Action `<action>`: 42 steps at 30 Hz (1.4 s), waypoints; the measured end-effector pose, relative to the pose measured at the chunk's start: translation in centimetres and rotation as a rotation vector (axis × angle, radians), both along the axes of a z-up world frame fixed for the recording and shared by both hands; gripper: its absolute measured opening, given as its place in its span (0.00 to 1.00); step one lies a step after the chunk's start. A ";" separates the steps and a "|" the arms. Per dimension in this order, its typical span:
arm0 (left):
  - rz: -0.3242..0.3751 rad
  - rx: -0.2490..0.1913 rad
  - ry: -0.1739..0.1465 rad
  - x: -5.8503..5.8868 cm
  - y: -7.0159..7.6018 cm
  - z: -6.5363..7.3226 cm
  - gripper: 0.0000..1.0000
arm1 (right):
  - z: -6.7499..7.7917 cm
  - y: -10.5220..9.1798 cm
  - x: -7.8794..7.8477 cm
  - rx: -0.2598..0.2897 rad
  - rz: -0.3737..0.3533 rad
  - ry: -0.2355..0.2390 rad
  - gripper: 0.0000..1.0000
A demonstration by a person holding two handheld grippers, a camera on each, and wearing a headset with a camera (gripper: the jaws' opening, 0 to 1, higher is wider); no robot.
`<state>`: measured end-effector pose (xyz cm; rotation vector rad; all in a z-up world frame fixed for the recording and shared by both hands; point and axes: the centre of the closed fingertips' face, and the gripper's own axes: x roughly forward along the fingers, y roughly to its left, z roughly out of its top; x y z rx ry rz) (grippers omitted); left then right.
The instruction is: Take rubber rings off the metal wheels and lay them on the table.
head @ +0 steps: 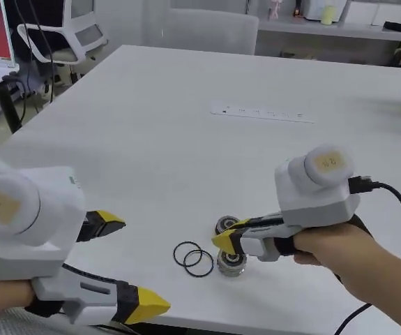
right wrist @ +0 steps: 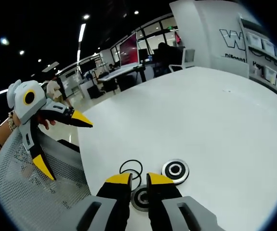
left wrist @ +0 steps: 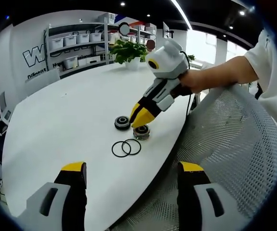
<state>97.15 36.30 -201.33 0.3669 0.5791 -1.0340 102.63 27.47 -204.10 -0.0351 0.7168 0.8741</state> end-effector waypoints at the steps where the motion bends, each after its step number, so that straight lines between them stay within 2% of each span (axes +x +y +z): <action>1: 0.000 0.000 0.000 0.0 0.0 0.0 0.74 | 0.1 -0.1 0.1 0.005 -0.008 -0.001 0.09; 7: 0.006 -0.023 0.009 -0.1 -0.2 0.2 0.74 | 1.0 -0.9 1.0 0.040 -0.059 -0.010 0.09; 15: 0.004 -0.013 0.010 -0.2 -0.1 0.1 0.74 | 1.3 -1.9 1.7 0.063 -0.117 0.005 0.09; 19: 0.008 -0.015 0.009 -0.1 -0.1 0.1 0.74 | 1.6 -2.3 2.1 0.091 -0.141 0.015 0.12; 23: 0.009 -0.014 0.006 -0.1 -0.1 0.2 0.74 | 1.4 -2.8 2.2 0.095 -0.156 0.031 0.14; 25: -0.039 -0.008 -0.068 0.4 -0.5 1.0 0.71 | 1.4 -3.2 2.3 0.099 -0.172 0.041 0.17; 26: -0.062 -0.002 -0.085 0.4 -0.8 1.3 0.71 | 1.3 -3.4 2.4 0.096 -0.179 0.041 0.17; 28: -0.093 0.028 -0.073 0.0 -0.9 1.1 0.73 | 1.4 -3.6 2.5 0.099 -0.183 0.039 0.16; 29: -0.110 0.052 -0.085 0.1 -0.9 1.1 0.74 | 1.4 -3.7 2.5 0.103 -0.188 0.039 0.17; 30: -0.118 0.079 -0.115 0.3 -1.0 1.4 0.74 | 1.4 -3.8 2.6 0.108 -0.196 0.043 0.17; 31: -0.133 0.090 -0.141 0.5 -1.1 1.7 0.73 | 1.4 -3.8 2.6 0.108 -0.199 0.046 0.17; 32: -0.157 0.087 -0.157 0.4 -1.6 2.3 0.72 | 1.3 -3.9 2.6 0.105 -0.201 0.048 0.17; 35: -0.163 0.045 -0.154 0.5 -2.4 3.9 0.71 | 1.4 -4.0 2.7 0.112 -0.206 0.044 0.17; 36: -0.164 0.040 -0.156 0.6 -2.5 4.1 0.71 | 1.4 -4.0 2.7 0.114 -0.206 0.044 0.18; 39: -0.183 0.031 -0.199 1.5 -3.0 6.1 0.71 | 1.8 -4.1 2.9 0.125 -0.213 0.027 0.18; 42: -0.212 0.026 -0.207 1.7 -3.4 7.3 0.69 | 1.8 -4.3 3.1 0.130 -0.219 0.020 0.18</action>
